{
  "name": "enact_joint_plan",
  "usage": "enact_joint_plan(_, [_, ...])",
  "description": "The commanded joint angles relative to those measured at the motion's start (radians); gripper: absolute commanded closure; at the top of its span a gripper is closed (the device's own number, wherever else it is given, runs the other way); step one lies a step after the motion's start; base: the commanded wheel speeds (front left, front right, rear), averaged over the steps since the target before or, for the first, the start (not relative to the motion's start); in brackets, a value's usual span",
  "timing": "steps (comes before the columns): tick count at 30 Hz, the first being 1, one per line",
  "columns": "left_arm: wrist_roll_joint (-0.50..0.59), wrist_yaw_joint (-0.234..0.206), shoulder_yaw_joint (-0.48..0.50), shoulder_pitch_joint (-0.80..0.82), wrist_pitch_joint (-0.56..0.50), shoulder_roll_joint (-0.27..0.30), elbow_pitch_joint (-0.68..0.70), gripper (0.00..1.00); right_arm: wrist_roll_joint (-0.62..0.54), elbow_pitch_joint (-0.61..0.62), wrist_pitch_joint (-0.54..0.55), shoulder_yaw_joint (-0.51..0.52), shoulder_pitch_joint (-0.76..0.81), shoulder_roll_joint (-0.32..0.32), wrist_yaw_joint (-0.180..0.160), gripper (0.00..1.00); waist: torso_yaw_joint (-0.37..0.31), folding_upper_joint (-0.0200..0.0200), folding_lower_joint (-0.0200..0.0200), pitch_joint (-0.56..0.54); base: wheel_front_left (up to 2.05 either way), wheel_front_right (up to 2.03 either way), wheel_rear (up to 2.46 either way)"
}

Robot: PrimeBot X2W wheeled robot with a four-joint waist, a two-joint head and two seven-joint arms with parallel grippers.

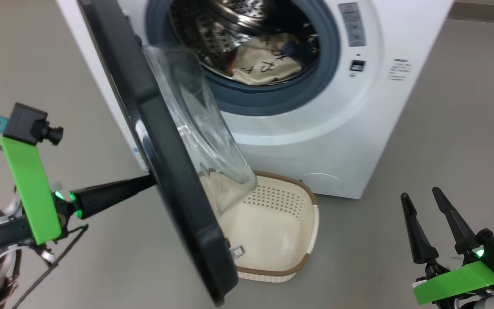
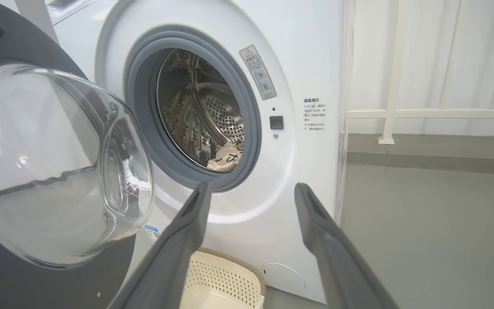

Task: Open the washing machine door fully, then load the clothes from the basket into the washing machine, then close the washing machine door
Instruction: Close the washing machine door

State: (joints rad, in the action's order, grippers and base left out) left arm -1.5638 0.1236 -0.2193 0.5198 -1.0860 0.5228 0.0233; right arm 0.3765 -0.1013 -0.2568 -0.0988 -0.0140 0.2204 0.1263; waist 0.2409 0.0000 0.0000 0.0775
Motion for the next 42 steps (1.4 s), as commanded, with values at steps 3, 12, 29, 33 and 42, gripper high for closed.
enact_joint_plan(3, [0.009, 0.007, 0.041, 0.067, 0.021, 0.021, 0.025, 1.00, -0.003, 0.028, -0.005, -0.011, -0.002, 0.010, 0.004, 0.00, -0.071, 0.0000, 0.0000, -0.001, 0.00, 0.00, 0.00])
enact_joint_plan(12, [0.040, 0.007, 0.045, 0.089, 0.082, 0.005, -0.002, 1.00, -0.004, 0.035, -0.005, 0.009, -0.008, -0.001, 0.004, 0.00, -0.185, 0.0000, 0.0000, 0.019, 0.00, 0.00, 0.00])
enact_joint_plan(29, [0.056, 0.007, 0.033, 0.083, 0.151, 0.026, -0.025, 1.00, -0.006, 0.036, -0.005, 0.034, -0.022, -0.017, 0.004, 0.00, -0.224, 0.0000, 0.0000, 0.048, 0.00, 0.00, 0.00])
enact_joint_plan(33, [0.054, 0.007, 0.047, 0.044, 0.177, 0.043, -0.022, 1.00, -0.007, 0.037, -0.005, 0.031, -0.019, -0.021, 0.004, 0.00, -0.204, 0.0000, 0.0000, 0.038, 0.00, 0.00, 0.00])
enact_joint_plan(42, [0.062, 0.007, 0.081, -0.067, 0.263, 0.078, -0.011, 1.00, -0.006, 0.034, -0.005, 0.025, -0.006, -0.022, 0.004, 0.00, -0.165, 0.0000, 0.0000, 0.015, 0.00, 0.00, 0.00])
